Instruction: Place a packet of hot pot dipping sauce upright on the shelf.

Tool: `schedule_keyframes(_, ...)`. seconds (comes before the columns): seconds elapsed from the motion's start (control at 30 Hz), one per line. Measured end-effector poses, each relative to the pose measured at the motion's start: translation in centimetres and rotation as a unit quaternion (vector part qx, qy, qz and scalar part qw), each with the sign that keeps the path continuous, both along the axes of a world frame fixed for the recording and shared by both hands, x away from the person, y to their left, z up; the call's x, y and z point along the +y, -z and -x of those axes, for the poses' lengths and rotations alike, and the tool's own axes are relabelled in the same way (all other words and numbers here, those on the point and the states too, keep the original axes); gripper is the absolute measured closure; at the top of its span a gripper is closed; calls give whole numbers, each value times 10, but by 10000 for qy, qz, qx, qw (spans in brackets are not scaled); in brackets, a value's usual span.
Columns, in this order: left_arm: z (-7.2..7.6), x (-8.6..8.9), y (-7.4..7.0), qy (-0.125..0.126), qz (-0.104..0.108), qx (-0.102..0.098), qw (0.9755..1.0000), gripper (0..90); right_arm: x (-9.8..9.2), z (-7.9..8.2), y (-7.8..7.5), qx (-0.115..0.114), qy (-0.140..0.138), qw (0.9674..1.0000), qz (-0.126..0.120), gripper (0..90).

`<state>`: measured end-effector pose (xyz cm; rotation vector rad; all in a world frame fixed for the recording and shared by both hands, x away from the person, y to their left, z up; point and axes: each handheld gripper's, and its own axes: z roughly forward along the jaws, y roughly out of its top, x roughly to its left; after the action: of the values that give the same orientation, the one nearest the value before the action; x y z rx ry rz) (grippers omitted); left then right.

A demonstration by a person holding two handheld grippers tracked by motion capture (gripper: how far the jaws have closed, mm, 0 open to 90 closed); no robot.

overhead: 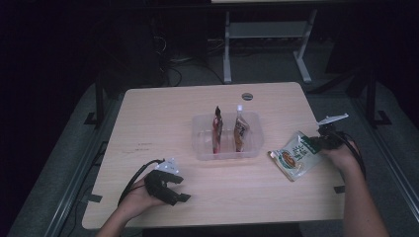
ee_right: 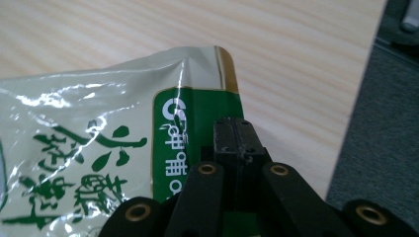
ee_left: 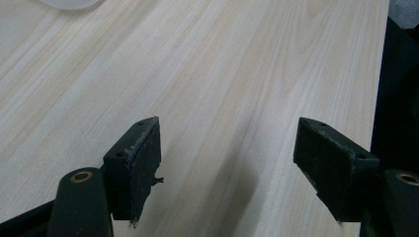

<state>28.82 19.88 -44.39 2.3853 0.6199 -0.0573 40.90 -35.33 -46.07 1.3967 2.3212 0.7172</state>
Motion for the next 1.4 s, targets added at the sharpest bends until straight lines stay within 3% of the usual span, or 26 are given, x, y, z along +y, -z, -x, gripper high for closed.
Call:
schedule_keyframes(0.37, 1, -2, -1, 29, 20, -46, 10000, 261, 29, 29, -3, 144, -740, 9971, 98, 900)
schedule_keyframes(0.7, 2, -6, -2, 84, 28, -73, 9999, 261, 59, 48, -5, 344, -1468, 9886, -53, 900)
schedule_keyframes(0.93, 2, -13, -4, 176, 87, -197, 9996, 264, 92, 57, -6, 431, -2170, 9752, -70, 900)
schedule_keyframes(1.27, 0, -41, -9, 373, 215, -511, 9978, 266, 151, 62, -5, 380, -3107, 9496, -181, 900)
schedule_keyframes(1.3, -1, -44, -10, 387, 224, -544, 9975, 267, 155, 63, -5, 401, -3127, 9488, -202, 900)
schedule_keyframes(1.37, -4, -52, -11, 400, 271, -572, 9972, 266, 163, 64, -4, 368, -3282, 9436, -215, 899)
schedule_keyframes(1.4, -5, -55, -11, 426, 256, -589, 9970, 266, 168, 65, -4, 376, -3298, 9430, -241, 899)
